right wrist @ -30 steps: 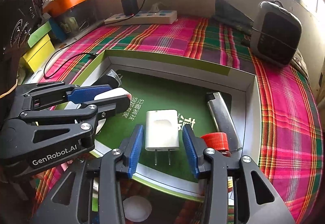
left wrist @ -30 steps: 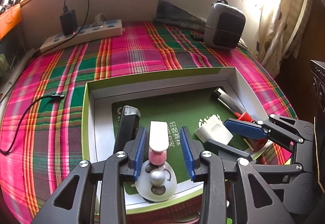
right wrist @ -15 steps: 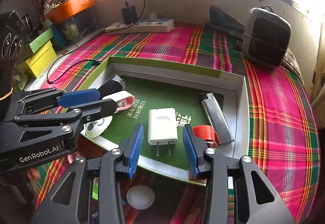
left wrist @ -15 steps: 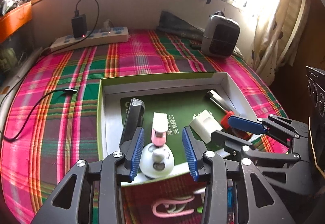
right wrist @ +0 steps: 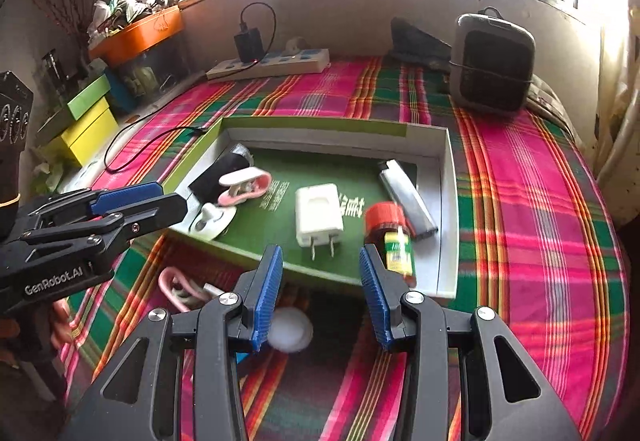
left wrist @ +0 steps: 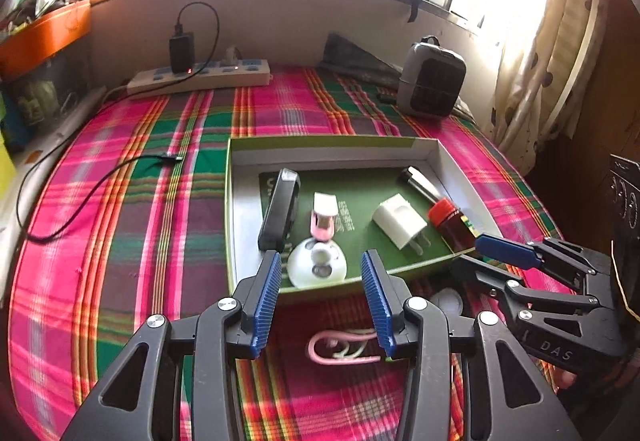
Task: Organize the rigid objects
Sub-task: 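Reach the left tool to the pink-white earhook while the right tool reaches the blue USB stick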
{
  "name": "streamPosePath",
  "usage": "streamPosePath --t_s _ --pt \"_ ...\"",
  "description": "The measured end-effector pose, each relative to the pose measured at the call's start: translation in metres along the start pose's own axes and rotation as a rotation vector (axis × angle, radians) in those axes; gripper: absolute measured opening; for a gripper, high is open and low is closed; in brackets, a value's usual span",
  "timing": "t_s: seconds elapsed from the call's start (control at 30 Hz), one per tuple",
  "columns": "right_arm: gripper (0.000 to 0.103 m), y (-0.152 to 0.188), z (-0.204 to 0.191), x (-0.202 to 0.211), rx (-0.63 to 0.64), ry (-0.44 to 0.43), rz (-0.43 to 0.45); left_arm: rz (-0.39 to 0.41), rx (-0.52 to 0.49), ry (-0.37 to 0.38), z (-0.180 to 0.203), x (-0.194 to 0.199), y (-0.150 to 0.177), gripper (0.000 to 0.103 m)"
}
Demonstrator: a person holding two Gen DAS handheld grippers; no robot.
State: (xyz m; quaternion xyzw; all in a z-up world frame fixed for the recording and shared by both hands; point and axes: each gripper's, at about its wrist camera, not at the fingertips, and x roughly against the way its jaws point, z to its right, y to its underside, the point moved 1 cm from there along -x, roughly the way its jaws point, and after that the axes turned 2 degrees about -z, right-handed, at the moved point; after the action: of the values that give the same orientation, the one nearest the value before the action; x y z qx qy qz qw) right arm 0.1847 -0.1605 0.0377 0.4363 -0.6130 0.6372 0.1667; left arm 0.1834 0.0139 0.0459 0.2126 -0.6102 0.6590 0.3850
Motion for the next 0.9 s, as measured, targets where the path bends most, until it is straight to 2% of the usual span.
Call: streamPosePath --t_s 0.9 --pt "0.042 0.06 -0.044 0.033 0.008 -0.068 0.004 -0.015 0.12 0.032 -0.038 0.009 0.045 0.042"
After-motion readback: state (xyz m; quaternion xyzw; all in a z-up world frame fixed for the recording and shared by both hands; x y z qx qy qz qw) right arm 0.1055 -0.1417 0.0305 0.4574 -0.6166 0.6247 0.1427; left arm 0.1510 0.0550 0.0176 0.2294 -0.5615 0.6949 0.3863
